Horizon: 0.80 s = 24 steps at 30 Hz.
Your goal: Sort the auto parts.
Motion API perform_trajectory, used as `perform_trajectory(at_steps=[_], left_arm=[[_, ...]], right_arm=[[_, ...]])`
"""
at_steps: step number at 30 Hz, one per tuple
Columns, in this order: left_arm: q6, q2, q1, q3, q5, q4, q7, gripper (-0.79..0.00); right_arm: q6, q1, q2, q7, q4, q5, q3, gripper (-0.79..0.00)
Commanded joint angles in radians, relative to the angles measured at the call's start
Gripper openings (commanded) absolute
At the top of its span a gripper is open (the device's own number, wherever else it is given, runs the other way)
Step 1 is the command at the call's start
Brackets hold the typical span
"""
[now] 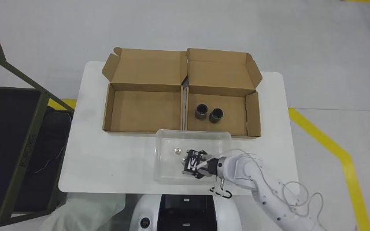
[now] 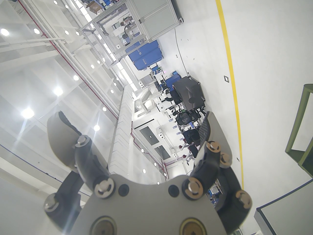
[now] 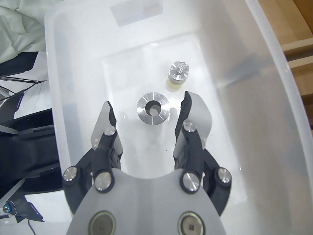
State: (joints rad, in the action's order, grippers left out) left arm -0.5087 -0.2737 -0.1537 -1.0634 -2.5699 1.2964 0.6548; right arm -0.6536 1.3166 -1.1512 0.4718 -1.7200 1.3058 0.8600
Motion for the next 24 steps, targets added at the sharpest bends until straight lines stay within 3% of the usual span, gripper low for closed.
perform_trajectory(at_steps=[1,13,15,20,24], left_arm=[[0.0,0.0,0.0,0.0,0.0,0.0,0.0,0.0],[0.0,0.0,0.0,0.0,0.0,0.0,0.0,0.0],[0.0,0.0,0.0,0.0,0.0,0.0,0.0,0.0],[0.0,0.0,0.0,0.0,0.0,0.0,0.0,0.0],[0.0,0.0,0.0,0.0,0.0,0.0,0.0,0.0]], right_arm=[[0.004,-0.008,-0.003,-0.001,0.01,0.006,-0.011,-0.259],[0.032,-0.041,-0.015,-0.02,0.076,0.041,-0.058,-0.296],[0.035,-0.045,-0.017,-0.025,0.081,0.044,-0.063,-0.394],[0.041,-0.051,-0.02,-0.031,0.092,0.049,-0.073,-0.539],[0.041,-0.053,-0.021,-0.035,0.093,0.05,-0.075,-0.736]])
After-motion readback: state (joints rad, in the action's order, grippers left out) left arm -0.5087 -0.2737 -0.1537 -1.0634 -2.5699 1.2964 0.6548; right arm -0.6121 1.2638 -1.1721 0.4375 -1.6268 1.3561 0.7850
